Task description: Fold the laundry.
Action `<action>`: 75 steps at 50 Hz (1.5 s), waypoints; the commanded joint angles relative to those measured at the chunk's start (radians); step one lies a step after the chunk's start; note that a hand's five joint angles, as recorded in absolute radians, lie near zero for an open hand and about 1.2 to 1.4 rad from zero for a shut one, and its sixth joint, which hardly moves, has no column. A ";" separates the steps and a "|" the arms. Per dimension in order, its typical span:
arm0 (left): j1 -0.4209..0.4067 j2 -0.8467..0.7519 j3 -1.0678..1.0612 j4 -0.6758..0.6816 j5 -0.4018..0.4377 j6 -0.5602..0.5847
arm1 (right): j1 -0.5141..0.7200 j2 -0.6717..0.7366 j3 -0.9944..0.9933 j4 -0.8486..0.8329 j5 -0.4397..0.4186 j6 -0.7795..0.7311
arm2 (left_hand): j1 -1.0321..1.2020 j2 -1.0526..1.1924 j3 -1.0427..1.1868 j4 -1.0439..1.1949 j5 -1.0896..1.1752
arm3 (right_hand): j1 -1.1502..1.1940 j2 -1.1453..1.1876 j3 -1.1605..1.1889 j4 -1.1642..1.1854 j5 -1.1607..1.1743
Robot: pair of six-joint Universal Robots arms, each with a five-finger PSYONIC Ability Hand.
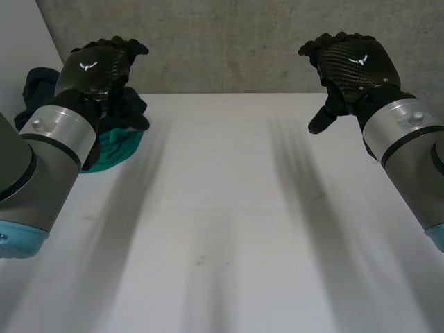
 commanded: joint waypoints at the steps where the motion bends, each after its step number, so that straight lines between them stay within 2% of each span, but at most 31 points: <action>1: 0.017 -0.015 0.004 0.038 0.003 0.053 | 0.000 0.004 0.001 -0.001 0.000 -0.002 | -0.098 -0.100 -0.098 -0.100 -0.097 | -0.032 -0.096 -0.099 -0.100 -0.086; 9: 0.087 -0.074 0.055 0.046 0.014 0.087 | -0.001 0.027 -0.006 0.003 0.000 -0.002 | -0.092 -0.094 -0.092 -0.094 -0.091 | -0.032 -0.096 -0.099 -0.100 -0.086; 13: 0.135 -0.156 0.122 0.049 0.061 0.089 | -0.001 0.027 -0.007 0.005 0.000 -0.004 | -0.086 -0.089 -0.086 -0.088 -0.085 | -0.032 -0.096 -0.099 -0.100 -0.086; 16: 0.193 -0.229 0.191 0.057 0.132 0.090 | 0.000 0.028 -0.006 0.005 0.000 -0.005 | -0.072 -0.074 -0.071 -0.073 -0.071 | -0.032 -0.096 -0.099 -0.100 -0.086; 18: 0.256 -0.295 0.249 0.057 0.185 0.105 | 0.000 0.031 -0.006 0.005 0.000 -0.008 | -0.045 -0.047 -0.045 -0.047 -0.044 | -0.032 -0.096 -0.099 -0.100 -0.086; 23: 0.337 -0.483 0.404 0.071 0.285 0.144 | 0.000 0.042 -0.006 0.005 0.000 -0.019 | -0.039 -0.042 -0.039 -0.041 -0.038 | -0.032 -0.096 -0.099 -0.100 -0.086; 29: 0.408 -0.697 0.596 0.129 0.314 0.213 | -0.001 0.060 -0.006 0.002 0.000 -0.019 | 0.008 0.005 0.008 0.006 0.009 | -0.032 -0.096 -0.099 -0.100 -0.086; 32: 0.440 -0.829 0.725 0.210 0.334 0.262 | -0.001 0.070 -0.009 0.002 0.000 -0.021 | 0.049 0.046 0.049 0.047 0.050 | -0.032 -0.096 -0.099 -0.100 -0.086; 37: 0.459 -0.935 0.854 0.253 0.392 0.265 | -0.003 0.077 -0.009 0.000 0.000 -0.021 | 0.090 0.088 0.090 0.088 0.091 | -0.032 -0.096 -0.099 -0.100 -0.086; 41: 0.460 -1.074 1.071 0.227 0.409 0.264 | -0.008 0.083 -0.009 -0.001 0.000 -0.030 | 0.172 0.170 0.172 0.170 0.173 | -0.032 -0.096 -0.099 -0.100 -0.086; 47: 0.472 -1.231 1.360 0.060 0.411 0.264 | -0.011 0.084 -0.006 -0.003 0.000 -0.050 | 0.225 0.223 0.225 0.223 0.226 | -0.032 -0.096 -0.099 -0.100 -0.086; 51: 0.472 -1.236 1.330 0.065 0.417 0.264 | -0.011 0.084 -0.006 -0.003 0.000 -0.053 | 0.392 0.390 0.392 0.390 0.393 | -0.032 -0.096 -0.099 -0.100 -0.086; 54: 0.469 -1.234 1.316 0.063 0.417 0.264 | -0.011 0.084 -0.004 -0.003 0.000 -0.054 | 0.770 0.767 0.770 0.768 0.771 | -0.032 -0.096 -0.099 -0.100 -0.086; 55: 0.466 -1.231 1.310 0.063 0.408 0.264 | -0.011 0.085 -0.004 -0.003 0.000 -0.054 | 1.073 1.071 1.073 1.071 1.074 | -0.032 -0.096 -0.099 -0.100 -0.086; 56: 0.463 -1.230 1.310 0.061 0.402 0.267 | -0.011 0.085 -0.002 -0.003 0.000 -0.054 | 1.119 1.117 1.120 1.118 1.121 | -0.032 -0.096 -0.099 -0.100 -0.086; 60: 0.427 -1.164 1.262 0.055 0.301 0.282 | -0.011 0.100 -0.006 -0.003 0.000 -0.054 | 1.120 1.118 1.120 1.118 1.121 | -0.032 -0.096 -0.099 -0.100 -0.086; 64: 0.397 -1.005 1.117 0.058 0.178 0.284 | -0.009 0.103 -0.006 0.000 0.000 -0.054 | 1.120 1.118 1.120 1.118 1.121 | -0.032 -0.096 -0.099 -0.100 -0.086; 70: 0.354 -0.786 0.862 0.071 0.150 0.256 | -0.011 0.102 -0.007 0.002 0.000 -0.054 | 1.120 1.118 1.120 1.118 1.121 | -0.032 -0.096 -0.099 -0.100 -0.086; 73: 0.296 -0.598 0.675 0.094 0.146 0.213 | -0.009 0.100 -0.007 0.003 0.000 -0.053 | 1.120 1.118 1.120 1.118 1.121 | -0.032 -0.096 -0.099 -0.100 -0.086; 75: 0.281 -0.553 0.636 0.094 0.144 0.204 | -0.009 0.097 -0.007 0.005 0.002 -0.053 | 1.120 1.118 1.120 1.118 1.121 | -0.032 -0.096 -0.099 -0.100 -0.086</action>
